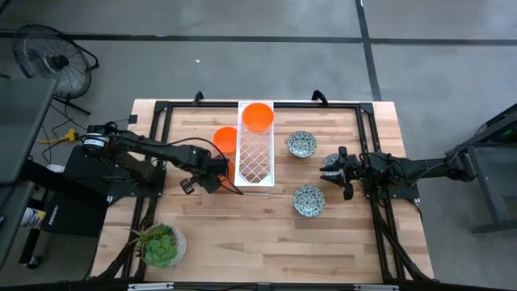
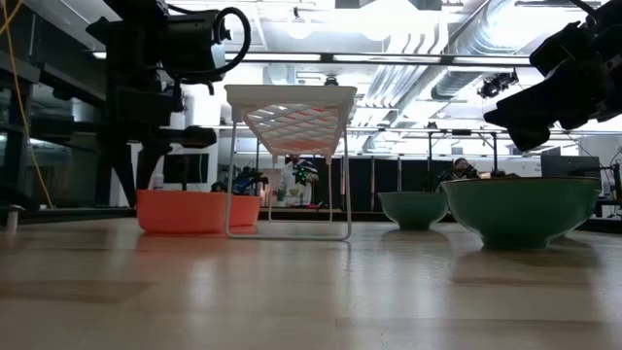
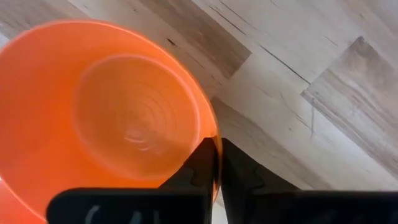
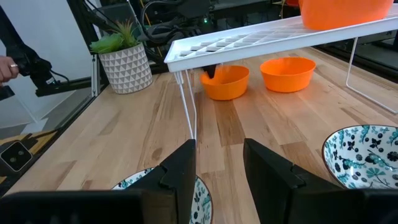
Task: Pick & Place Mini bowls
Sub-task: Stack the bottom orange bowl on top of the other orange bowl on the shelf
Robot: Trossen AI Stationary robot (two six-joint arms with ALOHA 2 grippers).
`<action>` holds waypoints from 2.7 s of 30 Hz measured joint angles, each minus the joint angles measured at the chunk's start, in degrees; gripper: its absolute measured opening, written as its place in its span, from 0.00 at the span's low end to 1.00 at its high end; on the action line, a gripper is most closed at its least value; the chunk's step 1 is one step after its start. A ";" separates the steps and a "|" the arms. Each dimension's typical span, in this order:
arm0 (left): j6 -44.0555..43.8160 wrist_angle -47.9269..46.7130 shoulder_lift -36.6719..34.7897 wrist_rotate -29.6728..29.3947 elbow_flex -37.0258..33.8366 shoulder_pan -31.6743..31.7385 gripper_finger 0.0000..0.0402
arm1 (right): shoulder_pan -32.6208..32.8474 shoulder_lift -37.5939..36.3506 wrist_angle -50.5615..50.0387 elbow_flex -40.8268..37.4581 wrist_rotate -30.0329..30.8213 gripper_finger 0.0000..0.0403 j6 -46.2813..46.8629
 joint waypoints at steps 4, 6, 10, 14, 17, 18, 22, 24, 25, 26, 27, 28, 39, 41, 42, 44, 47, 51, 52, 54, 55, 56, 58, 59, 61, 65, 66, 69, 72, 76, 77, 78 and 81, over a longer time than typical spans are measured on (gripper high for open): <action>-2.04 -1.36 -0.04 1.22 0.03 -0.07 0.01 | 0.00 0.00 0.02 -0.01 0.00 0.30 -0.02; -3.15 -2.83 -0.04 2.73 0.05 -0.48 0.01 | 0.00 0.00 0.02 -0.01 0.00 0.30 -0.01; -5.63 -6.00 -0.07 3.07 0.20 -2.85 0.01 | 0.00 0.00 0.04 -0.02 0.00 0.30 0.00; -8.95 -9.23 -0.46 3.10 1.91 -6.21 0.00 | -0.01 0.00 0.04 -0.02 -0.02 0.30 0.00; -11.02 -12.27 -0.96 2.14 4.41 -8.83 0.00 | -0.02 0.00 0.04 -0.02 0.00 0.30 0.00; -11.56 -13.21 -1.27 1.63 5.29 -9.57 0.00 | 0.00 0.00 0.04 -0.02 -0.01 0.30 0.00; -13.74 -17.30 -3.18 -0.50 9.78 -12.03 0.00 | -0.02 0.01 0.04 -0.02 -0.02 0.30 0.00; -15.05 -20.43 -4.17 -2.30 12.41 -12.94 0.00 | 0.00 0.00 0.07 -0.02 0.00 0.30 0.00; -15.66 -21.26 -4.56 -3.21 13.89 -13.29 0.00 | -0.02 0.00 0.07 -0.02 0.00 0.30 -0.02; -16.04 -21.99 -4.77 -4.17 15.39 -13.60 0.00 | 0.00 0.00 0.08 0.00 -0.01 0.30 0.00; -16.49 -23.23 -5.06 -5.00 16.80 -13.68 0.00 | -0.01 0.00 0.09 -0.02 0.00 0.30 0.00; -17.00 -25.11 -5.31 -5.61 18.27 -13.89 0.00 | 0.00 0.01 0.08 -0.02 -0.01 0.30 -0.01; -19.02 -36.10 -5.40 -10.97 32.59 -13.97 0.00 | 0.00 0.02 0.20 -0.02 0.00 0.30 0.00; -19.03 -36.58 -5.40 -11.55 34.04 -13.97 0.00 | 0.00 0.02 0.20 0.00 0.00 0.30 0.00; -19.04 -36.85 -5.40 -11.94 34.59 -13.97 0.00 | -0.01 0.02 0.20 -0.02 0.00 0.30 -0.02; -19.09 -36.67 -5.40 -12.77 35.86 -13.86 0.00 | 0.00 0.02 0.20 -0.02 0.00 0.30 -0.01; -19.88 -36.76 -5.38 -14.11 37.60 -13.86 0.00 | 0.00 0.02 0.21 -0.02 0.00 0.30 -0.02; -20.18 -36.34 -5.38 -15.97 39.92 -13.86 0.00 | -0.02 0.02 0.22 -0.02 0.00 0.30 0.00; -20.14 -36.02 -5.35 -16.33 40.42 -13.86 0.00 | -0.01 0.02 0.22 -0.02 0.00 0.30 -0.02; -19.88 -35.87 -5.35 -17.23 41.57 -13.86 0.00 | 0.00 0.02 0.22 -0.02 0.00 0.30 0.00; -19.49 -36.00 -5.35 -17.45 42.14 -13.86 0.00 | -0.01 0.02 0.22 -0.02 0.00 0.30 0.00; -18.98 -35.99 -5.35 -17.64 42.68 -13.84 0.00 | 0.00 0.02 0.22 -0.02 0.00 0.30 0.00; -18.42 -35.94 -5.35 -18.43 43.73 -13.84 0.00 | 0.00 0.02 0.22 -0.01 0.00 0.30 0.00; -18.13 -35.93 -5.35 -19.19 44.28 -13.84 0.00 | -0.01 0.02 0.24 -0.02 0.00 0.30 0.00; -16.71 -35.70 -5.35 -20.24 45.51 -13.44 0.00 | -0.01 0.02 0.24 -0.01 0.00 0.30 0.00; -12.77 -35.45 -4.43 -18.23 48.05 -8.86 0.00 | -0.02 0.02 0.24 -0.02 0.00 0.30 -0.02; -11.67 -35.46 -4.00 -17.64 48.35 -7.42 0.00 | -0.02 0.02 0.24 -0.02 0.00 0.30 0.00; -7.08 -34.97 -2.10 -14.58 49.32 -3.15 0.00 | -0.02 0.04 0.24 -0.02 0.00 0.30 -0.01; -2.43 -34.36 -0.01 -11.17 50.58 0.84 0.00 | -0.01 0.03 0.24 -0.02 0.00 0.30 0.00; 6.71 -33.25 3.19 -9.58 52.51 4.85 0.00 | 0.00 0.04 0.24 -0.02 0.00 0.30 0.00; 8.84 -33.44 3.80 -9.52 52.97 5.70 0.00 | -0.01 0.04 0.24 -0.02 0.00 0.30 0.00; 10.98 -33.43 4.53 -9.15 53.86 6.59 0.00 | 0.00 0.04 0.24 -0.02 0.00 0.30 0.00; 17.48 -32.65 6.16 -5.45 56.38 9.61 0.00 | -0.02 0.04 0.24 -0.02 0.00 0.30 -0.02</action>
